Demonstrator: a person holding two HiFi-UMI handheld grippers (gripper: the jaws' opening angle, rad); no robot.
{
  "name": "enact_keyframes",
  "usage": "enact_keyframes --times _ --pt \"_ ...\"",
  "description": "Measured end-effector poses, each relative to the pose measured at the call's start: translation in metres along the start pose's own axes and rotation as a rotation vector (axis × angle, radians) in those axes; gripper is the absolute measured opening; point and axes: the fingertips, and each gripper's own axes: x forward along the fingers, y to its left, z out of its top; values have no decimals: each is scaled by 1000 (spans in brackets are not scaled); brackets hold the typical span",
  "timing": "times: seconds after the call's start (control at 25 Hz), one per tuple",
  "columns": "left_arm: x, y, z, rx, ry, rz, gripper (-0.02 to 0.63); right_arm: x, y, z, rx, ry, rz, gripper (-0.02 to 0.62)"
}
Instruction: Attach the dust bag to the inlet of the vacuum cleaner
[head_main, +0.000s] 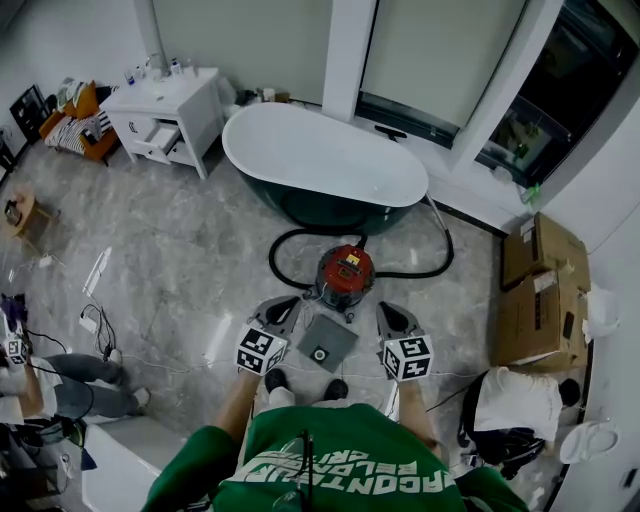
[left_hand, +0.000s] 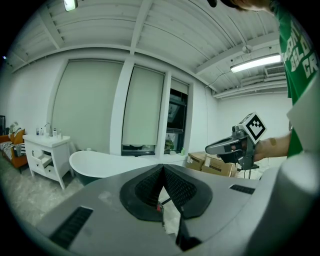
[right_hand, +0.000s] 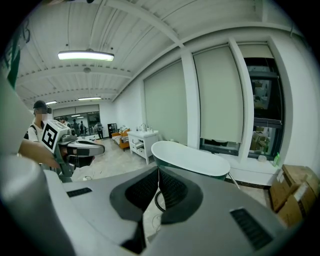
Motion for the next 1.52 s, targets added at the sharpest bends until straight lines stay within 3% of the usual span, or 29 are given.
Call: enact_keyframes --times 0.76,1.52 --pt "11 22 0 4 14 0 5 32 5 13 -17 -13 40 11" --pt "76 35 3 17 18 -81 5 65 -21 7 6 0 61 9"
